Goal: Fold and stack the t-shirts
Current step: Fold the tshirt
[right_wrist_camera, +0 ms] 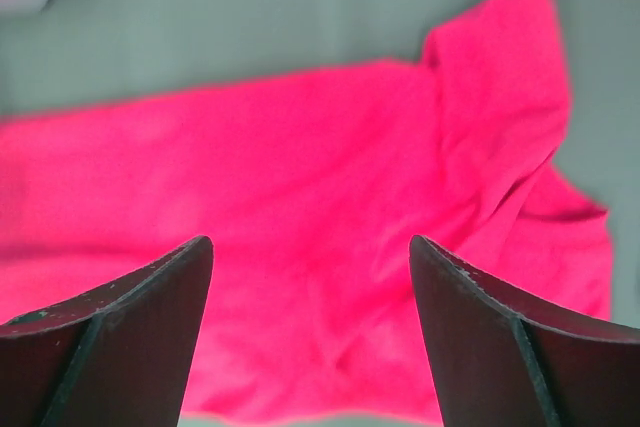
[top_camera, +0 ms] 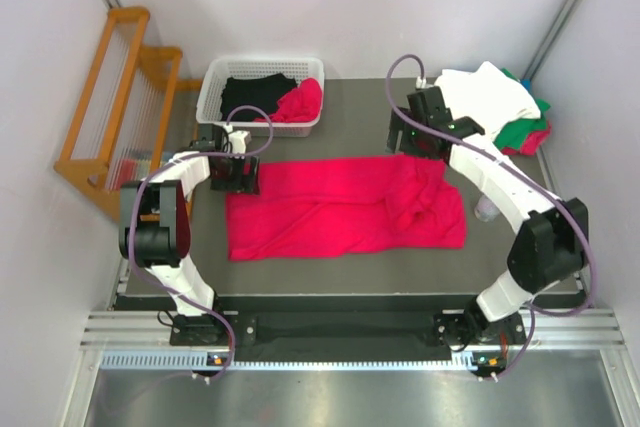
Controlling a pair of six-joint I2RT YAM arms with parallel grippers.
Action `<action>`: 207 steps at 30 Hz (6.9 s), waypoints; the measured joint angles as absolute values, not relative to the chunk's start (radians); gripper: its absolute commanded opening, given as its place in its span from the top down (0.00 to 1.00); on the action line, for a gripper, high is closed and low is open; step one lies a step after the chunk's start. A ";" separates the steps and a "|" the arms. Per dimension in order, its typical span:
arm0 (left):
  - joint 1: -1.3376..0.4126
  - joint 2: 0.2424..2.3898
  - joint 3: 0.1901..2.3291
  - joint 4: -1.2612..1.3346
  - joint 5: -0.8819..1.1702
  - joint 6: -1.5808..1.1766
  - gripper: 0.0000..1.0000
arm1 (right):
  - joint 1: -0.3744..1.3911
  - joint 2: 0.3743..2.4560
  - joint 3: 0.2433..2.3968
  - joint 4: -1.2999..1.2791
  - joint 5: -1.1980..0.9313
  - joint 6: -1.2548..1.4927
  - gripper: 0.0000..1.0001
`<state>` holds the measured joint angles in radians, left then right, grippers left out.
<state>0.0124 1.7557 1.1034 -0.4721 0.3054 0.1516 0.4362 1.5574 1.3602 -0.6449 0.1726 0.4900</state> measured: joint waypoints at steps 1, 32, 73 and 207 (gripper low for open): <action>0.012 1.755 1.103 -0.475 0.304 0.153 0.15 | 0.419 1.578 1.377 -0.633 0.175 0.490 0.22; 0.012 1.743 1.103 -0.503 0.294 0.163 0.15 | 0.194 1.835 1.285 -0.517 0.149 0.521 0.26; 0.011 1.744 1.110 -0.514 0.303 0.152 0.16 | 0.104 1.986 1.388 -0.450 0.105 0.508 1.00; 0.006 1.841 1.208 -0.535 0.328 0.130 0.14 | 0.047 1.945 1.419 -0.418 0.257 0.456 1.00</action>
<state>0.0055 1.8412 1.2083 -0.5350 0.3279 0.1295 0.0475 1.9446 1.4185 -0.4175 0.2573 0.4561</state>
